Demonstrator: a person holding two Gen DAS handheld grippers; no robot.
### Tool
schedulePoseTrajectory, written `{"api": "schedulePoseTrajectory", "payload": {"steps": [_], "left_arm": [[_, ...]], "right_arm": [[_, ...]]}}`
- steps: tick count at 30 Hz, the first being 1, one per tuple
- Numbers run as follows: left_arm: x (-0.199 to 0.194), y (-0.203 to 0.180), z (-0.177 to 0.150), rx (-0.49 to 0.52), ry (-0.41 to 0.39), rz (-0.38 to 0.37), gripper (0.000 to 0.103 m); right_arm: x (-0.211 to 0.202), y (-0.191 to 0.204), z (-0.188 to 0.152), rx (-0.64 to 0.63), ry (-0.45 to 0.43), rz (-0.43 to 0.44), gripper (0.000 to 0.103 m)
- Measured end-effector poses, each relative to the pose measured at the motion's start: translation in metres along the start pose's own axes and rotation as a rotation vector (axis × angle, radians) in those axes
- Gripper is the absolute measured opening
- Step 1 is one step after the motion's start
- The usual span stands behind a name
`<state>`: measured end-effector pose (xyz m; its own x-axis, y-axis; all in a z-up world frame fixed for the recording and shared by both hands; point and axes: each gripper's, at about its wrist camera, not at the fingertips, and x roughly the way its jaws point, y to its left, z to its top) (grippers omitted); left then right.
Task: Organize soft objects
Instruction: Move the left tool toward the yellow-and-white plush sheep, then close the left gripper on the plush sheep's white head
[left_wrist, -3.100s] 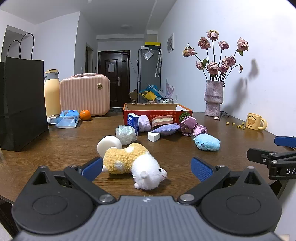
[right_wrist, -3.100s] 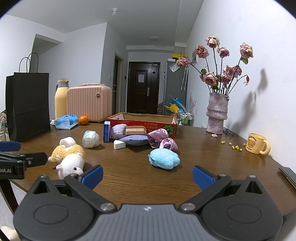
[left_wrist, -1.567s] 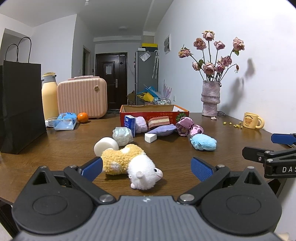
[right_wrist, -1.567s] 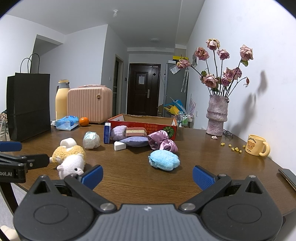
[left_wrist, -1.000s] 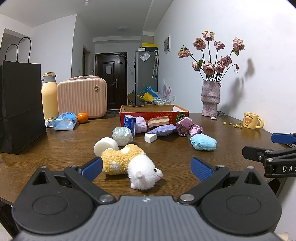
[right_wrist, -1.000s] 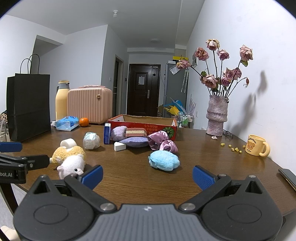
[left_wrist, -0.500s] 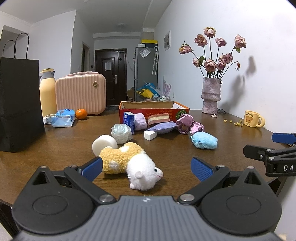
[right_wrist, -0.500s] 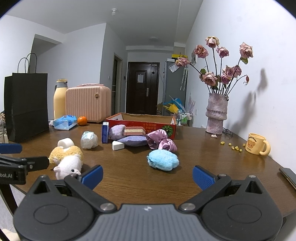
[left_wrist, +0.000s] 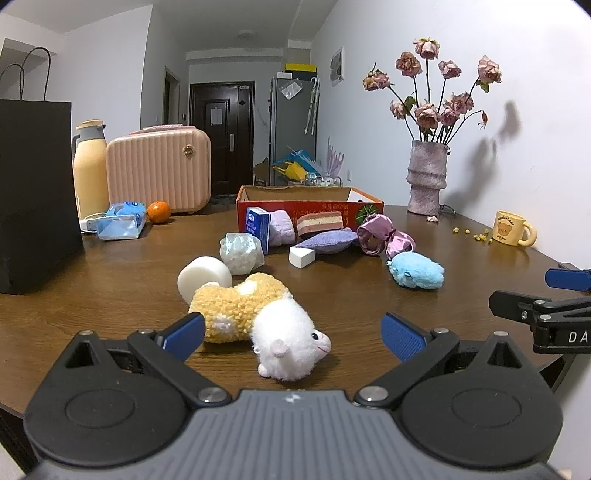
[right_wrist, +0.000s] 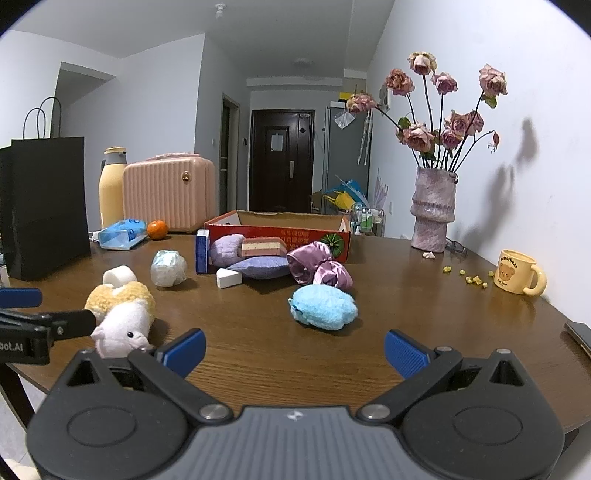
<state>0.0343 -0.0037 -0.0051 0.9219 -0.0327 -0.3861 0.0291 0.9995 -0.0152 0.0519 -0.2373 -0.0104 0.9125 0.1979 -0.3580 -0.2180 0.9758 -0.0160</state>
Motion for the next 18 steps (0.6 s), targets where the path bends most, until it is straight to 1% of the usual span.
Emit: {"api": "schedulePoseTrajectory", "payload": {"steps": [7,18], "left_arm": [[0.017,0.0,0.001,0.001,0.031,0.004,0.103],[0.052,0.0,0.001,-0.012,0.115,0.02,0.103]], "right_arm": [[0.016,-0.003,0.0,0.007,0.028,0.007,0.103],[0.049,-0.01,-0.003,0.023,0.085,0.024,0.103]]}}
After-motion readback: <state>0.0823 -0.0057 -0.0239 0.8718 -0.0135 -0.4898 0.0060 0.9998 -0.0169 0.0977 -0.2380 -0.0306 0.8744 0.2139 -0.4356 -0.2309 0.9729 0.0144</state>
